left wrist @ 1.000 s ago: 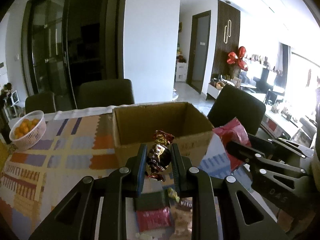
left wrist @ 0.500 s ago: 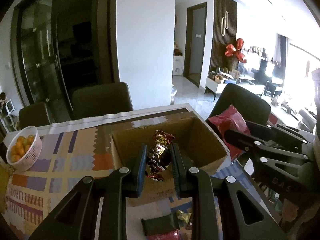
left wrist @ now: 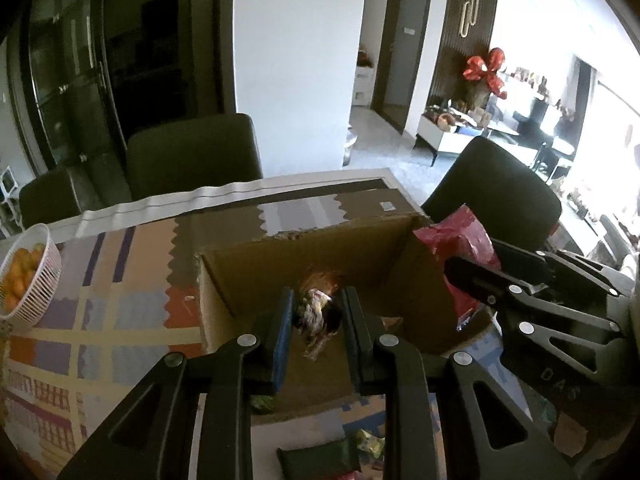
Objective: Organize snacks
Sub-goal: 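Lower the candy and pink packet into the box and open both grippers, then move both grippers back to the pile and grasp the Fortune biscuits bag with the left gripper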
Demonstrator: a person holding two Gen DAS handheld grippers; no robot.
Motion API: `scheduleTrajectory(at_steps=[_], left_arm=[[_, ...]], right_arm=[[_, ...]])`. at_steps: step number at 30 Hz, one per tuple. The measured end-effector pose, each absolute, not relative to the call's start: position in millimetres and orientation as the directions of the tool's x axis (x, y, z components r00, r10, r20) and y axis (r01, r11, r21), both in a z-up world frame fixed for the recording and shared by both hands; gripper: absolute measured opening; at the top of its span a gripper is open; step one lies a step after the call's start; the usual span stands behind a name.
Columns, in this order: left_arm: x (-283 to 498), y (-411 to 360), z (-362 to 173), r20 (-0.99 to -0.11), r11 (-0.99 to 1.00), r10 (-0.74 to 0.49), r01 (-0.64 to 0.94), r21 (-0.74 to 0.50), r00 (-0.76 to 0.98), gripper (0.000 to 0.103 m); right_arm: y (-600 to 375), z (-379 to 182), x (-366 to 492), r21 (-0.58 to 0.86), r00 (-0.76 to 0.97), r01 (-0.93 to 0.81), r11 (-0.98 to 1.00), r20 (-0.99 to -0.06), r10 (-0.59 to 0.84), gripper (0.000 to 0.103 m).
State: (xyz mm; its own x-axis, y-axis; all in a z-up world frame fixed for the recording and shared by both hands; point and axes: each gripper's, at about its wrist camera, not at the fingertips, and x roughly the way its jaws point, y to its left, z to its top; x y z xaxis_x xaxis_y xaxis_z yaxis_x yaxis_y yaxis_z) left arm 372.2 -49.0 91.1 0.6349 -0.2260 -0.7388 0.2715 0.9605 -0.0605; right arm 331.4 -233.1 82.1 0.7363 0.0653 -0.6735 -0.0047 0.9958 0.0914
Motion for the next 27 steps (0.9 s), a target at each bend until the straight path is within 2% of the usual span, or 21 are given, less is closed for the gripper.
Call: scheduleTrajectory(at_steps=[1,2,4,13,17,27], left_arm=[[372,-49,92,-0.738,0.964,-0.212,0.262,-0.049,0.640,0.030],[370,-48,93,-0.733,0.966,-0.201,0.255,-0.040,0.649,0.040],[365,-45,96,-0.721,0.968,-0.195,0.249,-0.033,0.665,0.048],[318,-34,110,-0.667,0.976,-0.159,0.217,0.005,0.728,0.057],[286,-37,114,-0.641,0.975,-0.160,0.221,0.016,0.751,0.060],[232,-47,115,-0.617,0.966,-0.193,0.257,0.016,0.763,0.066]], right_arm=[[-233,81,334,0.088,0.738,-0.001,0.996,-0.672,0.060,0.035],[-233,80,335,0.074,0.739,0.007,0.997,-0.672,0.045,0.043],[-232,78,334,0.057,0.738,0.021,0.998,-0.675,0.023,0.053],[-229,83,291,0.044,0.767,0.012,0.999,-0.641,0.020,0.057],[-227,87,262,0.050,0.786,0.010,0.999,-0.618,0.023,0.062],[-230,91,197,0.029,0.814,0.039,0.999,-0.581,-0.015,0.062]])
